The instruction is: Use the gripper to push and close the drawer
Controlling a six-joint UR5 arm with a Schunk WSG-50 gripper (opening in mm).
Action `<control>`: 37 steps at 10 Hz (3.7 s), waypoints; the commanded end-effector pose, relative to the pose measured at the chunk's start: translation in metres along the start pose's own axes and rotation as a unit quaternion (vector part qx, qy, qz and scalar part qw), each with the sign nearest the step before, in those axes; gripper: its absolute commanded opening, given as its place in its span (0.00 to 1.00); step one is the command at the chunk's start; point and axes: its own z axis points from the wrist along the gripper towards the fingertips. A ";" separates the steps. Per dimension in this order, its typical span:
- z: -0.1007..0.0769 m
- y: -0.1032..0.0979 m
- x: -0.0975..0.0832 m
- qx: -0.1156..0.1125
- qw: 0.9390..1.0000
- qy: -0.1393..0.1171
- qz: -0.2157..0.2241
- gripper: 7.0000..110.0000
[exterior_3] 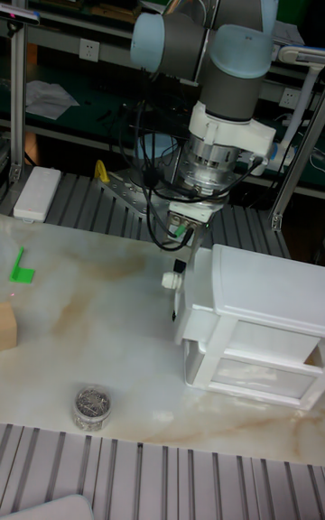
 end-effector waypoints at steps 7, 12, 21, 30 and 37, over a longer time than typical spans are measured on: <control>-0.003 0.012 -0.038 0.000 1.000 -0.012 0.021 0.00; -0.004 0.017 -0.054 -0.001 0.999 -0.032 0.031 0.00; -0.018 -0.008 -0.018 -0.003 0.999 -0.014 0.044 0.00; -0.060 -0.070 0.031 0.041 0.952 -0.039 0.302 0.00; -0.061 -0.073 0.042 0.037 0.888 -0.036 0.456 0.00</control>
